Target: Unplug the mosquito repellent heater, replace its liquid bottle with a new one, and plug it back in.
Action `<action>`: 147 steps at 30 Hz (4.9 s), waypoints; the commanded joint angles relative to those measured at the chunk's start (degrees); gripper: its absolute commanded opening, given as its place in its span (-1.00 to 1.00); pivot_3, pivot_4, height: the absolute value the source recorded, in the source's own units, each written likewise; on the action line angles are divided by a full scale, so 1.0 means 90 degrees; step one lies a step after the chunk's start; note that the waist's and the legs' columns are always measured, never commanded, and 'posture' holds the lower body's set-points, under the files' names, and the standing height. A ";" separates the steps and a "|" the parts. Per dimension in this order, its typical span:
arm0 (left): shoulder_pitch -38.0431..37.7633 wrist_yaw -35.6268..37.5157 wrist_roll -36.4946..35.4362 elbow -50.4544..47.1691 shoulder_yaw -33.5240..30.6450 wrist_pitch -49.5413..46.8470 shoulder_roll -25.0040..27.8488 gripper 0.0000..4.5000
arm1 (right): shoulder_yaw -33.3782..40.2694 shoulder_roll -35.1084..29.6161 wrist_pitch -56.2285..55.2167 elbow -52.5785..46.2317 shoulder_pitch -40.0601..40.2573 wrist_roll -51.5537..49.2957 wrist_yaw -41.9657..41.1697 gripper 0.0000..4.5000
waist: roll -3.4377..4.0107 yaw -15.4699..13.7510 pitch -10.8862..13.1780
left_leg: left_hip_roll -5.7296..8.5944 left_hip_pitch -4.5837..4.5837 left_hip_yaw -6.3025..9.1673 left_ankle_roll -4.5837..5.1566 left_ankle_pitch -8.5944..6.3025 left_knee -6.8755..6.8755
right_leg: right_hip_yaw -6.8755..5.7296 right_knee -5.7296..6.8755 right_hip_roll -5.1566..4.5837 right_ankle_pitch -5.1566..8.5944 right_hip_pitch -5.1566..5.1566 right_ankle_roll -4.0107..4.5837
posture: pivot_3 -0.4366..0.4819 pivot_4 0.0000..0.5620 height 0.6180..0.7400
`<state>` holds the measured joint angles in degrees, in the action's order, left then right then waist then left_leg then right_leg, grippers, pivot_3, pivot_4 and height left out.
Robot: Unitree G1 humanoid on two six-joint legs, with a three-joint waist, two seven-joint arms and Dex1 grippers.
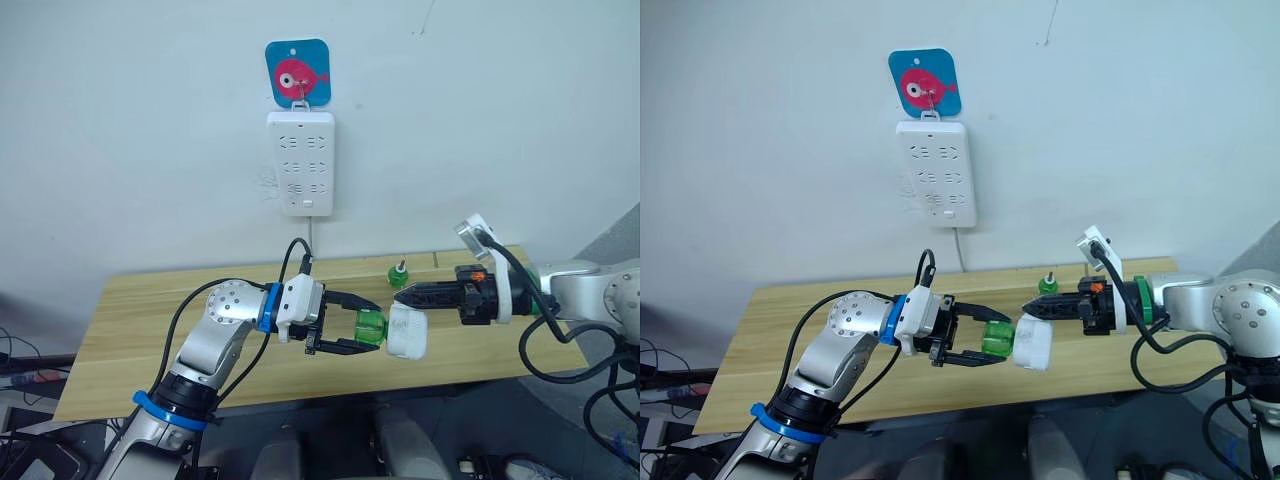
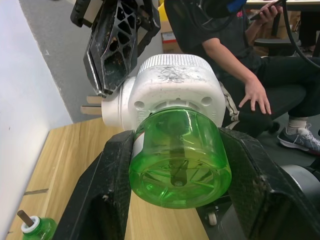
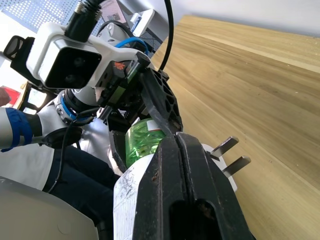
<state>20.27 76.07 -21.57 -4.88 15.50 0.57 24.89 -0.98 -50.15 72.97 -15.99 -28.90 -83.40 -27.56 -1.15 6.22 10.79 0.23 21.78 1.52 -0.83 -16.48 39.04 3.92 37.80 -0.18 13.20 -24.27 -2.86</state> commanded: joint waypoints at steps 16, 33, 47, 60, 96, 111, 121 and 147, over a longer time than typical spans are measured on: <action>0.0018 -0.0296 -0.0057 -0.0261 -0.0255 0.0406 -0.0048 0.00 | 0.1100 -0.0035 0.0062 0.0029 -0.0274 -0.0754 0.0449 -0.92 | 0.0000 -0.0001 0.0000 | 0.0001 0.0002 0.0001 0.0000 0.0000 0.0000 | 0.0000 -0.0002 0.0000 -0.0001 0.0000 0.0001 | -0.37 -0.48 0.88; -0.0375 -0.2917 -0.0226 0.0040 -0.0969 -0.0413 -0.1239 0.00 | 0.3001 0.1233 -0.3276 -0.3143 0.3852 -0.2190 0.4593 1.00 | -0.0004 -0.0001 -0.0002 | -0.0002 0.0015 -0.0001 0.0000 -0.0001 -0.0005 | 0.0018 -0.0007 0.0001 -0.0001 0.0001 -0.0019 | -0.51 -0.46 0.88; 0.0036 -0.3364 -0.0353 -0.0034 -0.0823 -0.1008 -0.1916 0.00 | 0.0428 0.3696 -0.4890 -0.3476 0.3223 -0.0500 0.6941 1.00 | -0.0004 0.0295 -0.0016 | -0.0002 0.0002 -0.0001 -0.0001 -0.0001 -0.0011 | 0.0026 -0.0010 0.0015 -0.0002 0.0003 -0.0021 | -0.63 -0.45 0.88; -0.0005 -0.3320 -0.0262 -0.0124 -0.0631 -0.0894 -0.1954 0.00 | 0.0014 0.4209 -0.5186 -0.3012 0.2519 -0.0546 0.7222 1.00 | -0.0004 0.0378 -0.0016 | 0.0002 0.0006 0.0012 0.0001 -0.0001 -0.0011 | 0.0028 -0.0021 0.0015 -0.0002 0.0003 -0.0021 | -0.60 -0.45 0.88; -0.0924 -0.3957 -0.0368 -0.1297 -0.2027 -0.1672 -0.0361 1.00 | 0.0210 0.2445 -0.4466 -0.3265 0.2399 0.0058 0.5685 0.32 | -0.0002 0.0344 -0.0017 | -0.0001 0.0010 0.0034 0.0002 -0.0002 -0.0012 | 0.0024 -0.0019 0.0010 -0.0002 -0.0006 -0.0021 | -0.47 -0.46 0.88; 0.0848 -0.4147 0.0127 0.1107 -0.2569 -0.1199 0.0193 1.00 | -0.0134 0.1637 -0.3683 -0.3289 0.1320 0.0869 0.4845 0.32 | -0.0008 0.0078 -0.0015 | 0.0008 0.0015 0.0033 0.0002 -0.0002 -0.0009 | 0.0016 -0.0022 0.0005 -0.0007 -0.0004 -0.0014 | -0.37 -0.45 0.88; 0.1988 -0.3494 0.0441 0.2873 -0.2325 -0.0804 0.0220 1.00 | -0.0046 0.1670 -0.3523 -0.3407 0.1227 0.0848 0.4958 0.32 | -0.0009 0.0048 -0.0014 | 0.0008 0.0023 0.0036 0.0007 -0.0005 -0.0010 | 0.0014 -0.0021 0.0000 -0.0020 -0.0012 0.0006 | -0.44 -0.45 0.88; 0.3452 -0.1208 0.0403 0.4163 -0.1962 -0.1305 0.0244 1.00 | -0.0117 0.1535 -0.3297 -0.3570 0.1184 0.0777 0.4716 0.32 | -0.0012 0.0136 -0.0012 | 0.0012 0.0034 0.0064 0.0008 -0.0006 -0.0007 | -0.0001 -0.0019 -0.0002 -0.0021 -0.0012 0.0005 | -0.53 -0.45 0.88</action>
<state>49.70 64.44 -17.31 33.84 -1.97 -11.32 27.02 -3.00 -35.96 43.65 -45.49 -16.92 -75.57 15.92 -1.26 7.44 10.68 0.34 22.08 2.11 -0.76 -16.53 38.97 3.91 37.63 -0.20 13.01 -24.38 -2.82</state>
